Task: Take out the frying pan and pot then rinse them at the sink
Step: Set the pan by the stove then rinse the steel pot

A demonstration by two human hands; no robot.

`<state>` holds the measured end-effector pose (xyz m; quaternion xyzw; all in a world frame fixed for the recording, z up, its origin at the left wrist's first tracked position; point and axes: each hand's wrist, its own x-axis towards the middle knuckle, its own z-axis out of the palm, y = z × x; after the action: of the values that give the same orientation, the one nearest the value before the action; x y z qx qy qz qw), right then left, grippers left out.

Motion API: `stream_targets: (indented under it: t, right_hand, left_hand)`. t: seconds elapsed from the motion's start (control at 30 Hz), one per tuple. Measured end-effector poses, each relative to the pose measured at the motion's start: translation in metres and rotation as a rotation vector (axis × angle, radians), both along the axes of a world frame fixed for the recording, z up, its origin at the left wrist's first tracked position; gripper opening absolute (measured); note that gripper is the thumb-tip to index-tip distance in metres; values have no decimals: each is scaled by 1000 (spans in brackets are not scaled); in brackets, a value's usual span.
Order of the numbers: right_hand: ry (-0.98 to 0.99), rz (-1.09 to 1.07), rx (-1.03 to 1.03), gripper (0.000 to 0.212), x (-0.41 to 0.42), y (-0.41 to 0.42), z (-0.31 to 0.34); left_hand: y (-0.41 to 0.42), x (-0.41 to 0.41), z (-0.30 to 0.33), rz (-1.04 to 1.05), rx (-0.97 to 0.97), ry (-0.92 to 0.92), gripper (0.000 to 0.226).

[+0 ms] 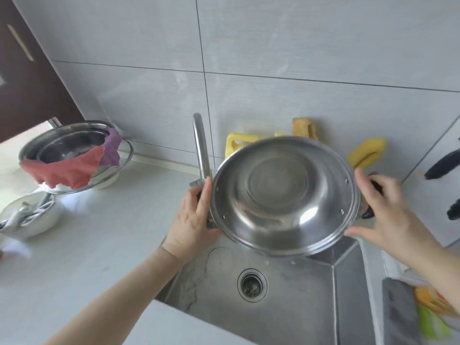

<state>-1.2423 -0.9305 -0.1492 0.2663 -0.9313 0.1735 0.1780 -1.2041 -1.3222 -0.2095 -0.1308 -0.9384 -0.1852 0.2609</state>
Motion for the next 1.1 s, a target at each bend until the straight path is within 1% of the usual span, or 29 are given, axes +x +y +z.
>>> stream_targets:
  t: [0.03,0.13,0.2,0.27,0.37,0.47,0.53,0.6,0.63,0.7,0.8,0.87,0.97,1.03,1.1]
  right_hand:
    - [-120,1,20,155,-4,2,-9]
    - [-432,-3,74,149,-16,6,-39]
    - [-607,0,96,146,-22,0,-55]
    - [-752,23,88,140,-28,-10,-66]
    - [-894,53,115,136,-38,-34,-80]
    - [-1019,118,136,136,-49,-60,-100]
    - [-1125,143,98,138,-51,-77,-111]
    - [-1208,174,44,131,-48,-95,-118]
    - [-1230,174,19,129,-44,-103,-122]
    - [-1234,143,-48,130,-34,-118,-131]
    - [-1154,110,-177,135,-14,-138,-142]
    - [-1055,61,-278,136,-1,-150,-145]
    - [-819,36,-373,135,10,-161,-144]
    - [-716,30,-377,134,6,-158,-135]
    - [-692,19,-304,133,-6,-149,-121]
  left_hand:
    - [2,2,-14,-8,9,-93,123]
    - [4,6,-48,-39,39,-417,139]
    - [-2,5,-60,-65,73,-646,146]
    - [-11,2,-64,-87,78,-799,149]
    - [-37,-5,-63,-84,68,-994,147]
    - [-73,-12,-53,-56,10,-1160,143]
    - [-93,-17,-35,-77,7,-1255,133]
    - [-110,-22,-15,-86,-62,-1315,123]
    - [-117,-25,-5,-80,-116,-1320,121]
    - [-130,-30,10,-45,-190,-1303,121]
    - [-145,-31,26,-2,-238,-1226,133]
    - [-148,-31,31,-6,-277,-1085,141]
    - [-149,-27,21,43,-379,-829,145]
    - [-147,-23,4,82,-349,-734,146]
    - [-143,-20,-16,119,-274,-730,146]
